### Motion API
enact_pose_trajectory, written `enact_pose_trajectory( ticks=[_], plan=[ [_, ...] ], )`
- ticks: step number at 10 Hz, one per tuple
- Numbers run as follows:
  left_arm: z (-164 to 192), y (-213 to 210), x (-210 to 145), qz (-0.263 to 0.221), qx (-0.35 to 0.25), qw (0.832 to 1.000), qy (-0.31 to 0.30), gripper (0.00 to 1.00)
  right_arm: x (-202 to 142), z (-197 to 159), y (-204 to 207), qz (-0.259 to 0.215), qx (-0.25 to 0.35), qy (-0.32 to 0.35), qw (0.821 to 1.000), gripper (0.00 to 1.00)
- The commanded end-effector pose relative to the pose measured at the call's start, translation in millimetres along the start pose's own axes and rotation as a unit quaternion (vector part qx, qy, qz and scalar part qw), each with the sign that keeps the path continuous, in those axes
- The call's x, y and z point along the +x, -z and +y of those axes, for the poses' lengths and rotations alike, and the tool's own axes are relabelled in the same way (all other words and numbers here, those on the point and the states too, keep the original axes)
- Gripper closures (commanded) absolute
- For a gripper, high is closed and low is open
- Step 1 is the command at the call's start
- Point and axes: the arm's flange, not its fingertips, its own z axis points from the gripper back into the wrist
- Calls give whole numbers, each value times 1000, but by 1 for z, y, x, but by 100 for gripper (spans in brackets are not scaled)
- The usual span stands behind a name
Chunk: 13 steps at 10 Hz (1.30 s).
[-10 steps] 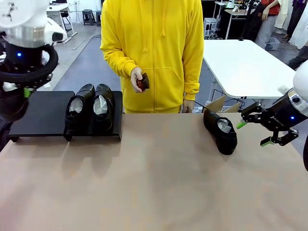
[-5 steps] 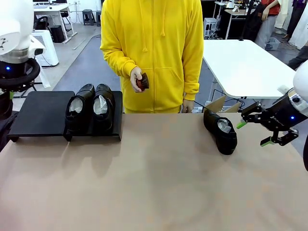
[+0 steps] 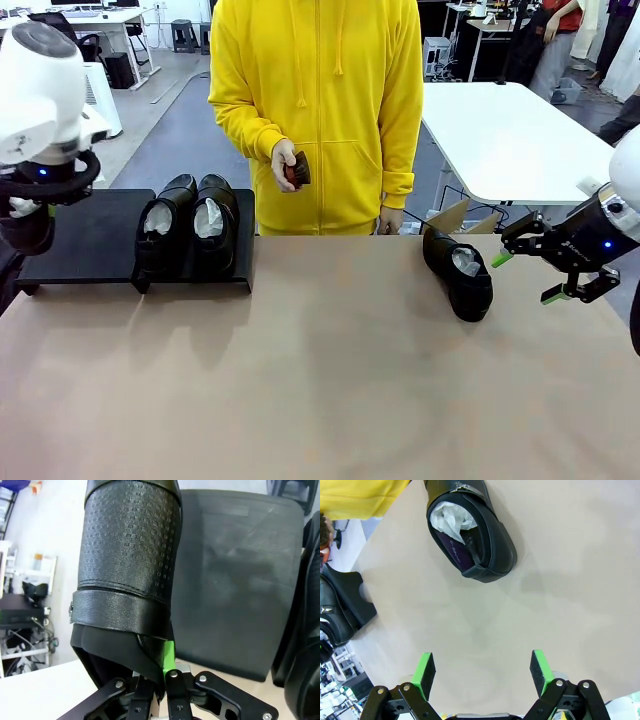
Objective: Organize the shoes by placing them on the stand.
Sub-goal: Place the Shoe from the middle of the table onto the Shoes Stand.
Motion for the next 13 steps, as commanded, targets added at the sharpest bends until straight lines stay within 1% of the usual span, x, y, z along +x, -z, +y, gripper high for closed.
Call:
enact_pose_trajectory(
  ticks=[1, 5, 8, 11, 12, 13],
  plan=[
    [-15, 18, -3, -20, 25, 999, 5, 100, 2, 0, -1, -1, 4, -8, 1000, 0],
    [-17, 38, 3, -9, 0, 1000, -17, 100, 2, 0, -1, -1, 4, -8, 1000, 0],
    [-14, 53, 6, -10, 12, 1000, -21, 100, 2, 0, -1, -1, 4, -8, 1000, 0],
    [-20, 59, 11, -10, 11, 1000, -9, 100, 2, 0, -1, -1, 4, -8, 1000, 0],
    [-23, 61, 12, -7, 9, 1000, -6, 89, 2, 0, -1, -1, 4, -8, 1000, 0],
    [-25, 63, 13, -9, 8, 1000, -2, 69, 2, 0, -1, -1, 4, -8, 1000, 0]
  ],
)
